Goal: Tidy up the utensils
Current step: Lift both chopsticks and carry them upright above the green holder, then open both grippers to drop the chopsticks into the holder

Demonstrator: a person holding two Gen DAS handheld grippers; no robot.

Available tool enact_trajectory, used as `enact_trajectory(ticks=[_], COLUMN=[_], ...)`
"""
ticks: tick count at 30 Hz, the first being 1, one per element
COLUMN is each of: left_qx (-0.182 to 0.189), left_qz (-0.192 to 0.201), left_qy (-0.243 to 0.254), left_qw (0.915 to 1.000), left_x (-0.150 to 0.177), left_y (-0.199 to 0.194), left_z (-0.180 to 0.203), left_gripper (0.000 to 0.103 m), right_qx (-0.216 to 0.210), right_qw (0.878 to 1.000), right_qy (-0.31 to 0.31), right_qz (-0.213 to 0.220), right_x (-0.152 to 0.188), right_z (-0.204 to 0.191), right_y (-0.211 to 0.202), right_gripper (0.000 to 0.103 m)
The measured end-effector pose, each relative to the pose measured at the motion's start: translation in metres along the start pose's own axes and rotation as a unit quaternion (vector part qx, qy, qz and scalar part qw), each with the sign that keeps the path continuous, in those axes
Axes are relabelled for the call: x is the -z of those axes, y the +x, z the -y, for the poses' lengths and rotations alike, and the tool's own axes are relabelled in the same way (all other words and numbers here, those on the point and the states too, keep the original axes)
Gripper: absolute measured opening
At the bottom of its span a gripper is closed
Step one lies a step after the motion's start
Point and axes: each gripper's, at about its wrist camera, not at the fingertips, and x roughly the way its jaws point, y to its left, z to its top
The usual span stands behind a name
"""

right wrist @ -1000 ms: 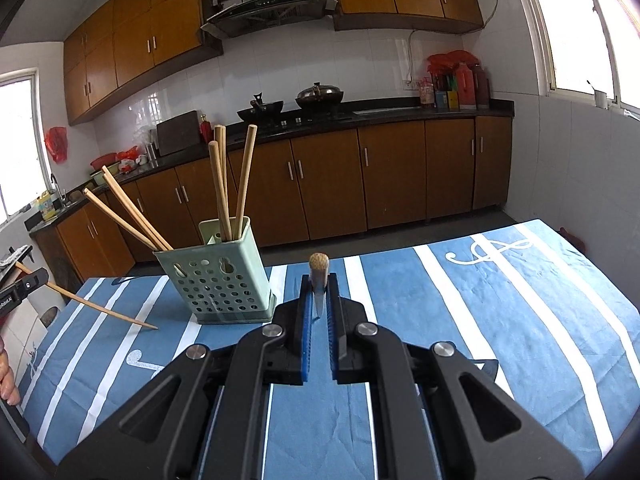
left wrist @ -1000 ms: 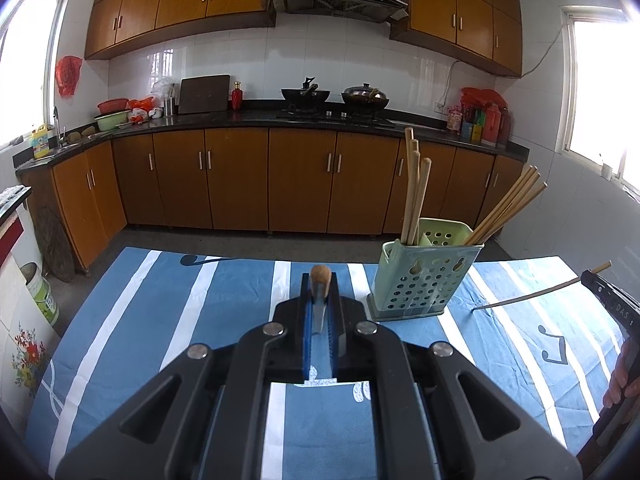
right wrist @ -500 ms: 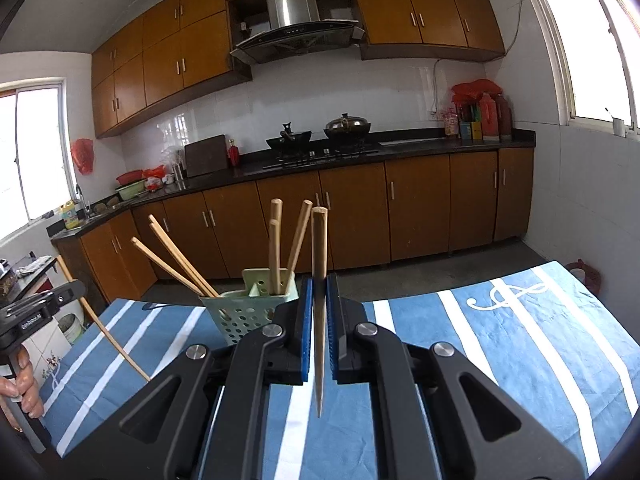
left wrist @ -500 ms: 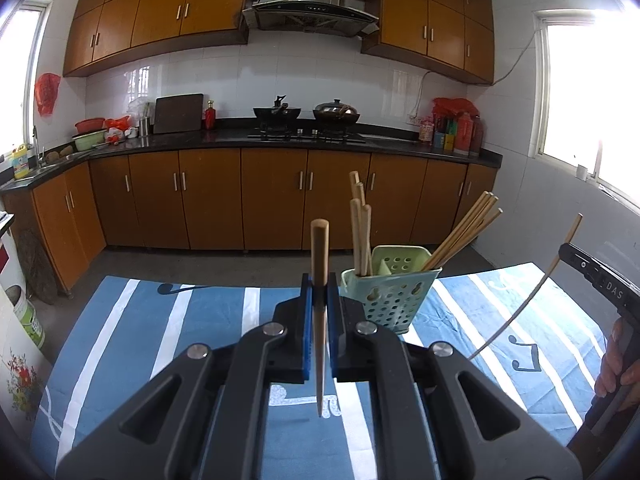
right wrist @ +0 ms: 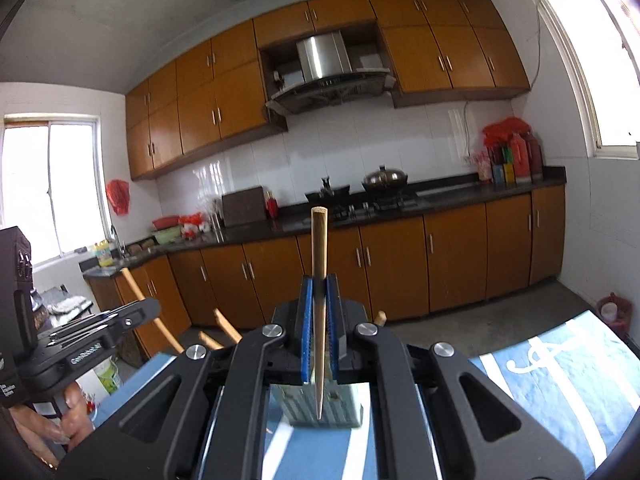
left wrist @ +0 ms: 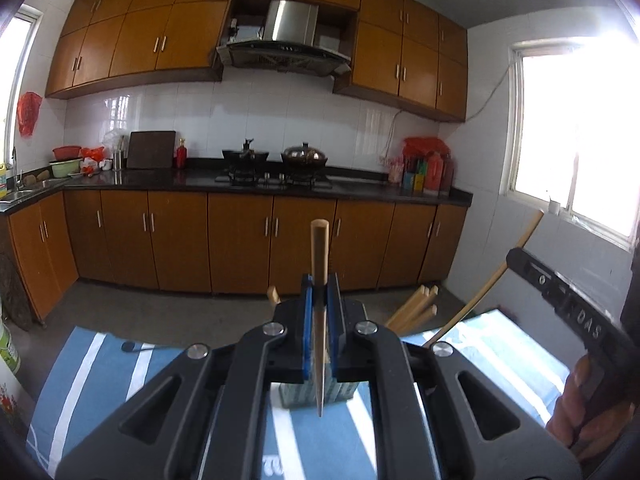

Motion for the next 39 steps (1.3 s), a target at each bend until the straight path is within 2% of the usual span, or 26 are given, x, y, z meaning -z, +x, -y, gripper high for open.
enact_trajectory(ticks=[6,12,20,28,30,31,32,33,35,39], left_qx=[-0.017,-0.041,-0.047,-0.049,-0.048,-0.047,-0.047,-0.047,-0.046,-0.050], left_qz=[0.041,0.057,0.038,0.011,0.003,0.001,0.001,0.002,0.007,0.014], left_qy=[-0.018,-0.028,-0.035,-0.036,-0.039,-0.042,-0.044,-0.046,-0.049,-0.047], left_qw=[0.9988,0.9972,0.9976,0.9981,0.9980,0.9980,0.9979,0.9978,0.9977,0.9975], left_x=[-0.030,-0.025,-0.002,0.012,0.012,0.011,0.011,0.010,0.007,0.003], left_y=[0.021,0.053,0.092,0.104,0.105,0.105,0.102,0.100,0.091,0.069], left_z=[0.010,0.005,-0.005,-0.012,-0.014,-0.016,-0.017,-0.019,-0.021,-0.026], left_gripper=[0.008,0.008,0.008,0.008,0.014,0.024,0.030,0.038,0.040,0.050], right_qx=[0.008,0.022,0.028,0.025,0.024,0.024,0.025,0.026,0.031,0.035], right_qw=[0.999,0.999,0.999,0.999,0.998,0.998,0.998,0.998,0.998,0.999], right_qy=[0.011,0.020,0.009,0.009,0.010,0.010,0.009,0.009,0.008,0.001], right_qz=[0.032,0.020,-0.013,-0.045,-0.052,-0.055,-0.056,-0.055,-0.048,-0.036], right_x=[-0.011,0.002,0.026,0.040,0.041,0.042,0.041,0.040,0.038,0.032], right_z=[0.001,0.011,0.011,0.006,0.006,0.005,0.005,0.006,0.005,0.004], right_y=[0.023,0.050,0.078,0.090,0.090,0.090,0.089,0.087,0.080,0.061], right_gripper=[0.008,0.008,0.008,0.008,0.009,0.009,0.013,0.023,0.037,0.040])
